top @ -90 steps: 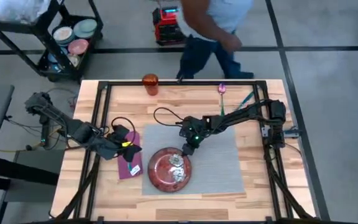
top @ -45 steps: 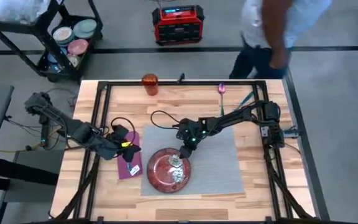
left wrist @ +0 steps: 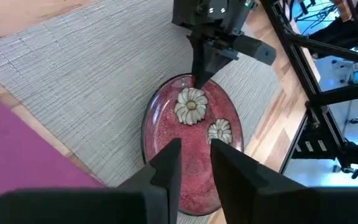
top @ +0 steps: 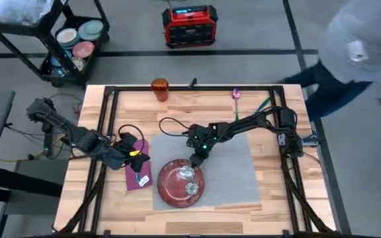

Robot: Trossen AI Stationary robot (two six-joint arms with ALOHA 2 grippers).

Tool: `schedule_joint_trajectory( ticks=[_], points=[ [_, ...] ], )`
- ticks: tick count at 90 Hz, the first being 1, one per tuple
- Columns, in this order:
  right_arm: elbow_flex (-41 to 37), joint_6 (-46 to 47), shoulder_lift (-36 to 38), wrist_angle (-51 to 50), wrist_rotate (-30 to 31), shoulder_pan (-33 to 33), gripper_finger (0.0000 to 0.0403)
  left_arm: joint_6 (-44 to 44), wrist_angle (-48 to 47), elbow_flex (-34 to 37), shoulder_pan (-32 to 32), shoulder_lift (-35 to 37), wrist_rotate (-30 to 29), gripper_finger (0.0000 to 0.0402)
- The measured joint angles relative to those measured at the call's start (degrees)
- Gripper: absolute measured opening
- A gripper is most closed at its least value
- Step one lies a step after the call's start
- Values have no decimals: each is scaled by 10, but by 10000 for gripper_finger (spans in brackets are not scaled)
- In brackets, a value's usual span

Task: Set table place
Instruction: Put the red plate on the left of the gray placemat

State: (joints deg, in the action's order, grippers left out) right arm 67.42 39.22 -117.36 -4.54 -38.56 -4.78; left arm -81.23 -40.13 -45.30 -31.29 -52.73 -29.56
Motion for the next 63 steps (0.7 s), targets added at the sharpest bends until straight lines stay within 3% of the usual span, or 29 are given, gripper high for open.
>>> schedule_joint_trajectory(
  ticks=[39,63],
  points=[
    [26,18,0,-28,-29,-28,1,-4,0,0,0,0,1,67],
    [78,-34,1,-124,-7,-61,0,-4,-3,0,0,0,1,67]
  ],
)
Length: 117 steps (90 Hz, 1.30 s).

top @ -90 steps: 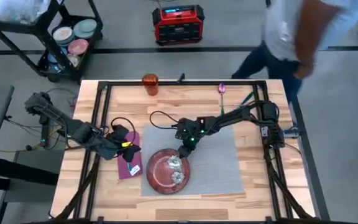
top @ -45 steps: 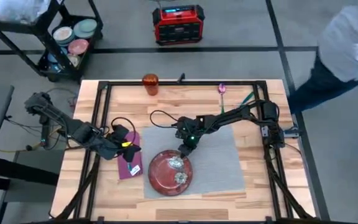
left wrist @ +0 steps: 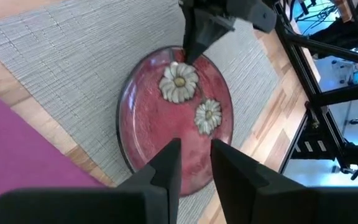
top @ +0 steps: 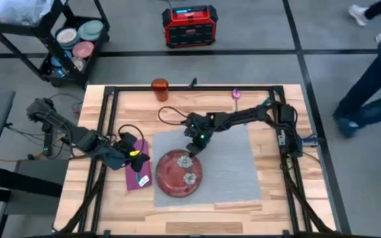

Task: Set table place
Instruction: Put the red plate on the left of the gray placemat, then adjust the gray placemat

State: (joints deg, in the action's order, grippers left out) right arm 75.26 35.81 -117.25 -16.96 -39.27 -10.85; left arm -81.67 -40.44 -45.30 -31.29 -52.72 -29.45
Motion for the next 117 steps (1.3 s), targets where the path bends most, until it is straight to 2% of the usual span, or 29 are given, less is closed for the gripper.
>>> schedule_joint_trajectory(
  ticks=[19,33,68,81,93,104,117],
  points=[
    [4,-48,1,-73,9,-21,0,0,-6,0,0,0,0,68],
    [4,-55,2,-75,15,-29,2,0,-11,0,0,0,0,68],
    [4,-63,-1,-78,65,-41,91,0,-14,0,0,0,0,68],
    [4,-66,8,-92,64,-69,100,0,-13,0,0,0,0,68],
    [4,-111,46,-147,69,-112,101,0,-13,0,0,0,-4,67],
    [4,-195,88,-259,147,-157,101,9,-13,0,1,0,-50,67],
    [3,-278,138,-383,299,-207,102,11,-13,0,16,0,-100,67]
  ],
)
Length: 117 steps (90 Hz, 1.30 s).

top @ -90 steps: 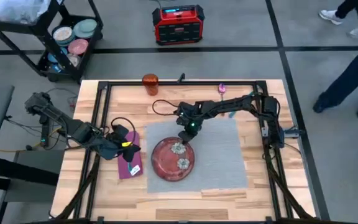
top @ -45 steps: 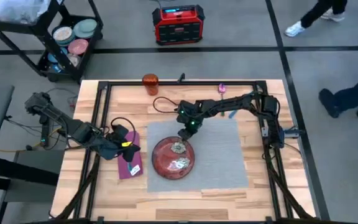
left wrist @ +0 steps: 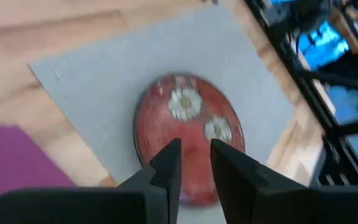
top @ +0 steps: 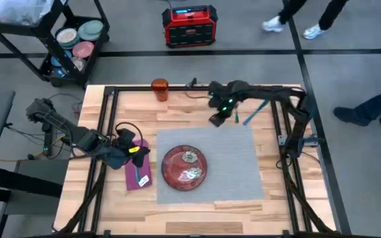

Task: Set table place
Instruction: Adjust the gray placemat

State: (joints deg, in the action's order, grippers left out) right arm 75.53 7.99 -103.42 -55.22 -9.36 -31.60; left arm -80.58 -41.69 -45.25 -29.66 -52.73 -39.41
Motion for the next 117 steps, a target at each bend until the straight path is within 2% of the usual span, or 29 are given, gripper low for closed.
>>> schedule_joint_trajectory(
  ticks=[5,12,41,58,70,89,98,117],
  points=[
    [-10,-14,15,-19,52,-20,102,1,0,0,8,0,-4,67],
    [-31,-12,36,-30,80,-52,102,13,0,0,22,0,-5,67],
    [-131,46,99,-55,95,-185,102,19,2,0,62,0,-5,67],
    [-206,76,137,-60,93,-217,102,22,11,1,100,-7,-7,67],
    [-236,90,144,-51,90,-236,102,77,67,1,149,-19,-7,67],
    [-231,127,141,20,86,-260,100,192,124,1,220,-30,5,67],
    [-229,158,141,56,83,-277,83,233,127,0,242,-27,37,67],
    [-229,189,141,108,37,-307,7,275,126,0,260,-26,83,67]
  ],
)
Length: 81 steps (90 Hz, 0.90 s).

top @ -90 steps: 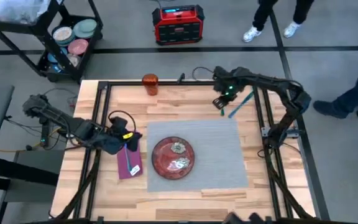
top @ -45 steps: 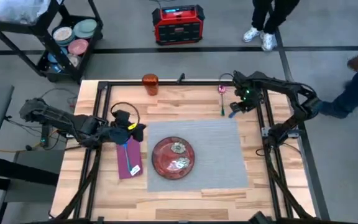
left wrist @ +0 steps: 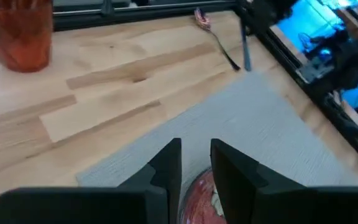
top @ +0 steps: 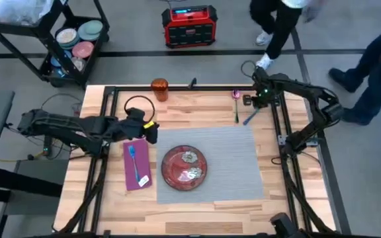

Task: Set table place
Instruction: Adjust the gray placemat

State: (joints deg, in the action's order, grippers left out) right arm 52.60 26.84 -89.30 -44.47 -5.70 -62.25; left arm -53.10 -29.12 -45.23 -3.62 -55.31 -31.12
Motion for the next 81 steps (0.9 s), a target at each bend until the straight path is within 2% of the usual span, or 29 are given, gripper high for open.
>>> schedule_joint_trajectory(
  ticks=[9,26,39,47,64,81],
  points=[
    [0,0,0,4,-31,-7,18,10,-2,0,0,-1,6,67],
    [-2,17,0,-35,-31,-4,42,51,-2,0,0,-1,14,67],
    [-2,77,0,5,-17,-5,19,68,-9,0,1,-1,14,67],
    [-2,75,0,-2,-17,-6,4,68,-16,0,1,-1,24,67],
    [-2,109,-13,-47,-2,17,1,71,-21,0,1,-1,36,67],
    [-2,141,-17,-48,21,34,0,99,-31,0,1,-1,39,67]
  ],
)
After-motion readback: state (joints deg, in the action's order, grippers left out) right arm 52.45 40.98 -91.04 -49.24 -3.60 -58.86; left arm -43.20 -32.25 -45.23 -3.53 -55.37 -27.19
